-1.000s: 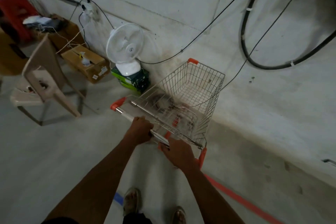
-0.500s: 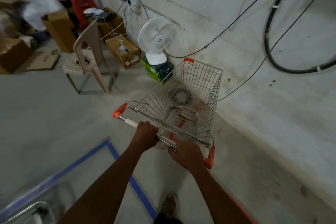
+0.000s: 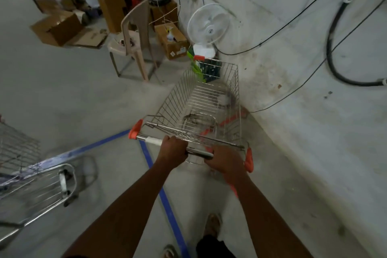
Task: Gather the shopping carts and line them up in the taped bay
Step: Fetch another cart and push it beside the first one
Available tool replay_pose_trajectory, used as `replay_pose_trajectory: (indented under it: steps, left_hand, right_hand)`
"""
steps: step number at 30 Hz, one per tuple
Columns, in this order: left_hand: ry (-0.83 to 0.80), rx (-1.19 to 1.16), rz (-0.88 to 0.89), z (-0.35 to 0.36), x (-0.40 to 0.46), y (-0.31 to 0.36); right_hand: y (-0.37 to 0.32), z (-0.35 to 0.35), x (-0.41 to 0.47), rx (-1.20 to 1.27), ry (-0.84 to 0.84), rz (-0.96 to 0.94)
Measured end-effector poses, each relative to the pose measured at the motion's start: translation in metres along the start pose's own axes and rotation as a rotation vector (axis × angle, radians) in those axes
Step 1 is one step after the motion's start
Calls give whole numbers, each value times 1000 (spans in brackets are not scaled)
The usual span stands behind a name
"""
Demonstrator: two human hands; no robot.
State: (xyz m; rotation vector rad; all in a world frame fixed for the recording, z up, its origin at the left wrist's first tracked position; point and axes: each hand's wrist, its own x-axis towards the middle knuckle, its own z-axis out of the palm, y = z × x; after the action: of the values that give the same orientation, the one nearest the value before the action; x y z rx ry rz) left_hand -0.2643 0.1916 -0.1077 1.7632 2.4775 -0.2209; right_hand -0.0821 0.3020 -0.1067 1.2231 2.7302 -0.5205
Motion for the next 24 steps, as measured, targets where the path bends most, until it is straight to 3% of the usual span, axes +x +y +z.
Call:
replay_pose_trajectory:
  steps: [3, 6, 9, 15, 20, 24]
  left_hand:
    - [-67, -59, 39, 0, -16, 14]
    - [-261, -226, 115, -14, -17, 17]
    - [-402, -240, 19, -21, -23, 34]
    - [-312, -314, -234, -9, -38, 91]
    - [-267, -373, -339, -5, -38, 127]
    - [-258, -379, -400, -7, -27, 137]
  right_hand:
    - [17, -5, -13, -139, -25, -97]
    - [38, -10, -18, -258, -45, -182]
    - [58, -18, -21, -279, -81, -270]
    - [103, -41, -13, -298, -138, -417]
    - [131, -57, 6, -381, -116, -592]
    - [137, -64, 30, -405, -148, -627]
